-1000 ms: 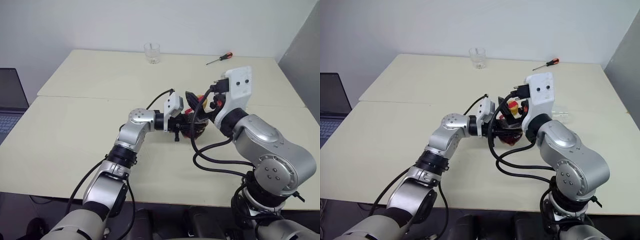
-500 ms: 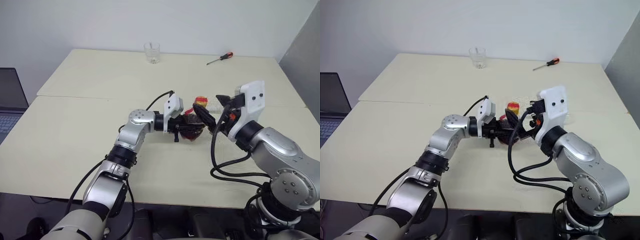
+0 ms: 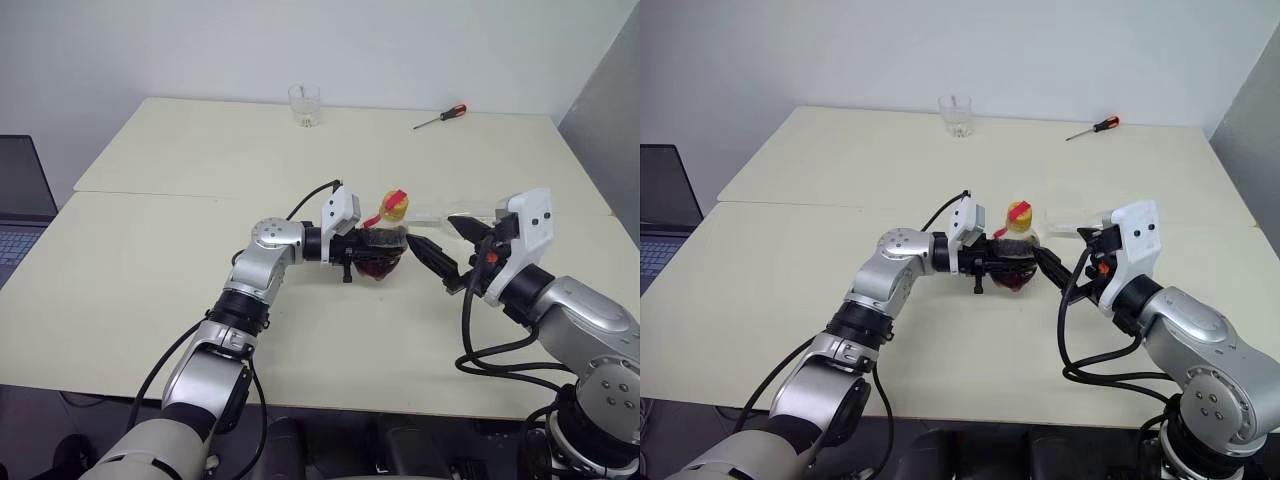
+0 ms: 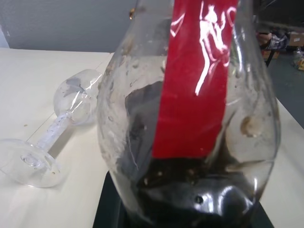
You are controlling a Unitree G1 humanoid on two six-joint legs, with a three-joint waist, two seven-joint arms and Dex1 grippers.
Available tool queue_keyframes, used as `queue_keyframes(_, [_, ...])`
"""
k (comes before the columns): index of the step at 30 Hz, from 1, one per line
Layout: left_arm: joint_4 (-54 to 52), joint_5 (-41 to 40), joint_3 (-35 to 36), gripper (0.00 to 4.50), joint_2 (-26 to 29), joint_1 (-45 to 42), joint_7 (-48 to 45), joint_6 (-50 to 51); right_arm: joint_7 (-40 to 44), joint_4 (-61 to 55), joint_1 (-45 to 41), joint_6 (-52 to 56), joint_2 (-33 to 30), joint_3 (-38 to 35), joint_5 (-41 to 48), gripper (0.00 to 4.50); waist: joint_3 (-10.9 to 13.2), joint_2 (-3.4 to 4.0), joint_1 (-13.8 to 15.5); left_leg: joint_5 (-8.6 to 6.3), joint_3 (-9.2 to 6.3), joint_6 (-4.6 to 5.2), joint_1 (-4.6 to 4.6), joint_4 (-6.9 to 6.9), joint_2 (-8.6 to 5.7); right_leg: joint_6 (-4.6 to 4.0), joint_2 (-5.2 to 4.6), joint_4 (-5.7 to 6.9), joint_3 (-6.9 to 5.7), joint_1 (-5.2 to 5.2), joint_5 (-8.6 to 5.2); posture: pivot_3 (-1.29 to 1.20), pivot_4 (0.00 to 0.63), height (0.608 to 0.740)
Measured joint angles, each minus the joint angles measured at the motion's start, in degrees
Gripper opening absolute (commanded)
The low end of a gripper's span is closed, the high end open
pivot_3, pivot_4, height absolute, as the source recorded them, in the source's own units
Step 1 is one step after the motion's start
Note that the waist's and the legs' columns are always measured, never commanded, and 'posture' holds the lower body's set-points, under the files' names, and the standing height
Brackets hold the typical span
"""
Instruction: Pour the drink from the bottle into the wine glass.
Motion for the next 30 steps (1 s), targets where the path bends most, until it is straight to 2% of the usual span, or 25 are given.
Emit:
queue_keyframes(8, [-0.08,0.01,0.02,0.77,0.09,0.01,0.03,-0.01,-6.19,0.05,-6.88,1.02,4.24,0.36,5.29,4.5,0.0,0.0,0.07,0.0,-0.19,0.0,-0.04,-0.01,-0.01,-0.01,0.01,-0.08,0.0,0.03,0.0,0.0,0.15,0.74])
queue_keyframes(19, [-0.13,0.02,0.01,0.77,-0.15,0.02,0.08,-0.02,-12.92,2.45,-9.45,-2.08,6.9,9.39,3.07,4.5,0.0,0.0,0.06,0.0,-0.24,0.0,-0.07,-0.12,-0.01,-0.01,0.01,-0.22,0.0,0.03,0.0,0.0,0.15,0.74])
queue_keyframes(30, [-0.9,0.05,0.01,0.77,0.03,0.27,0.28,-0.05,-14.05,9.55,-10.69,-10.3,4.45,14.76,-3.18,4.5,0.0,0.0,0.08,0.0,-0.23,0.0,-0.07,-0.14,-0.01,-0.01,0.02,-0.22,0.0,0.03,0.0,0.0,0.15,0.74])
